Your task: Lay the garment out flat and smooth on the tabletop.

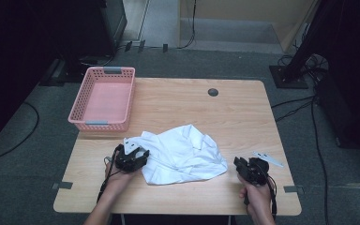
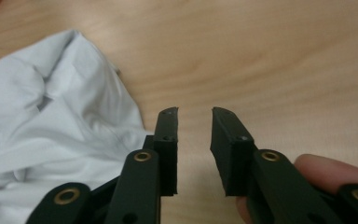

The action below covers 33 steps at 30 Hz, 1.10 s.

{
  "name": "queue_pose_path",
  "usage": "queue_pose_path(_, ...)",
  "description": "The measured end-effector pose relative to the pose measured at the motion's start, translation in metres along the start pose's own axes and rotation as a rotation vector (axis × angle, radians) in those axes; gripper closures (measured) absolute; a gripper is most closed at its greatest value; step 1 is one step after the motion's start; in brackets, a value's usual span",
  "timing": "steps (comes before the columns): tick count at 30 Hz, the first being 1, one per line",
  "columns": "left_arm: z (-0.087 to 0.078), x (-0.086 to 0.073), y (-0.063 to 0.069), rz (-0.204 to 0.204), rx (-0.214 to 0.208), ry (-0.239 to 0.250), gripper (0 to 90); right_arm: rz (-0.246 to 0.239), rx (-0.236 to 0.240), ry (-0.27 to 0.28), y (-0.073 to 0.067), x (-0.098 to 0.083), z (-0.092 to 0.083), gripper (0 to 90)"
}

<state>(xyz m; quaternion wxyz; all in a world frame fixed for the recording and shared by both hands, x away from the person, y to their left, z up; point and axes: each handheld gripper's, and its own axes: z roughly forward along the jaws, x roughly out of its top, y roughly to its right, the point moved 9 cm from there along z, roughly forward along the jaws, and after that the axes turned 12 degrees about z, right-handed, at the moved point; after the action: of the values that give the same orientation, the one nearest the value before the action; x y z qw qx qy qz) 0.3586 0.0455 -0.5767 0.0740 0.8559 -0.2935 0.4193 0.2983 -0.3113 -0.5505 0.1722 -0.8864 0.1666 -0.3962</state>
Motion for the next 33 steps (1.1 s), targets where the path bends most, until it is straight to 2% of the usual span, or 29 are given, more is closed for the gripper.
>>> queue_pose_path(2,0.000,0.000,0.000,-0.002,-0.001,0.001,54.0,-0.051,0.038,0.021,-0.014,0.007,0.002,63.3)
queue_pose_path(4,0.000,0.000,0.000,-0.002,-0.002,0.002,54.0,-0.107,0.072,-0.001,-0.029,0.009,0.009,57.5)
queue_pose_path(7,0.000,0.000,0.000,-0.007,-0.004,0.004,53.9,-0.176,0.078,-0.023,-0.043,0.009,0.026,55.7)
queue_pose_path(8,0.000,0.000,0.000,-0.007,-0.004,0.004,53.8,-0.176,0.078,-0.023,-0.043,0.009,0.026,55.7)
queue_pose_path(9,0.000,0.000,0.000,-0.010,-0.004,0.005,53.8,-0.209,0.055,-0.034,-0.045,0.007,0.037,60.6)
queue_pose_path(12,-0.001,0.000,-0.001,-0.009,-0.007,0.005,53.8,-0.238,0.023,-0.081,-0.044,-0.002,0.053,74.0)
queue_pose_path(14,-0.001,-0.001,-0.002,-0.010,-0.010,0.005,53.8,-0.255,0.015,-0.114,-0.041,-0.011,0.058,80.3)
queue_pose_path(22,-0.001,-0.001,-0.001,-0.005,-0.006,0.005,53.8,-0.342,0.043,-0.161,-0.032,-0.033,0.032,89.7)
queue_pose_path(26,-0.001,-0.001,-0.001,0.000,-0.008,0.003,53.6,-0.376,0.100,-0.218,-0.029,-0.049,0.013,89.3)
queue_pose_path(27,-0.001,0.000,0.000,-0.002,-0.012,0.006,52.6,-0.385,0.120,-0.228,-0.029,-0.051,0.008,85.2)
queue_pose_path(30,-0.001,0.000,0.000,-0.012,-0.018,0.012,49.4,-0.358,0.165,-0.205,-0.032,-0.044,-0.002,76.3)
queue_pose_path(33,-0.003,0.006,0.008,-0.001,-0.027,0.033,48.3,-0.321,0.193,-0.141,-0.040,-0.024,-0.004,72.5)
